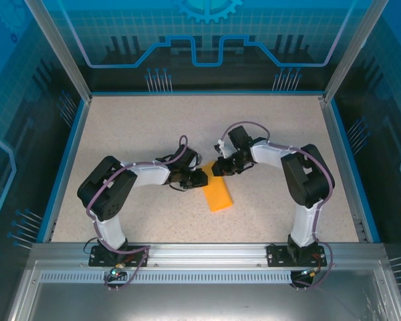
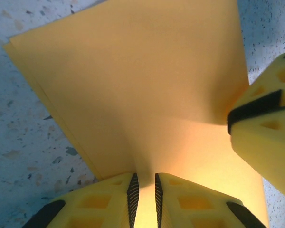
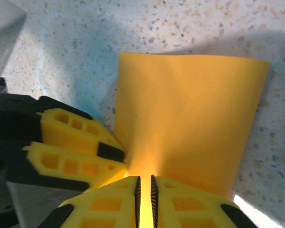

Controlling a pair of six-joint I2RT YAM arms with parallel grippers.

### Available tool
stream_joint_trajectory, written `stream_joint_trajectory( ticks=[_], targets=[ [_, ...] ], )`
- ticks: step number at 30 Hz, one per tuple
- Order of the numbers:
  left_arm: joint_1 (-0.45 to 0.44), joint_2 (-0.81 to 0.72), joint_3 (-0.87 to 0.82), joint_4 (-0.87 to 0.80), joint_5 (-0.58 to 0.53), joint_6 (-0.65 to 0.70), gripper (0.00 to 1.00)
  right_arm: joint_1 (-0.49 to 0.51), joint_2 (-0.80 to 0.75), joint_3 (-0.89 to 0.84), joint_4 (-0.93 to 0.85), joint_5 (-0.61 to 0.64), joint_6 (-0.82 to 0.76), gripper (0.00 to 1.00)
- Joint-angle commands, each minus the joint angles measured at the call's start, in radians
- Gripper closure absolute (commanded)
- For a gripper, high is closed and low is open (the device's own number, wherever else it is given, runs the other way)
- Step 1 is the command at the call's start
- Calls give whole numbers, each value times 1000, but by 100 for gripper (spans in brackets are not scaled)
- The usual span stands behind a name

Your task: Fold a paper plane with a square sheet of paper (pick it up from the middle)

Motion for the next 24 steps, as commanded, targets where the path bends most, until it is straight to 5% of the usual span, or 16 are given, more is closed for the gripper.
stream_joint_trajectory(
  ticks=[1, 24],
  targets=[
    [-5, 35, -13, -113, -74, 34, 78, -22, 29, 26, -13, -11, -28, 84],
    [-5, 47, 7, -140, -88, 51, 79, -47, 19, 29, 10, -21, -25, 83]
  ],
)
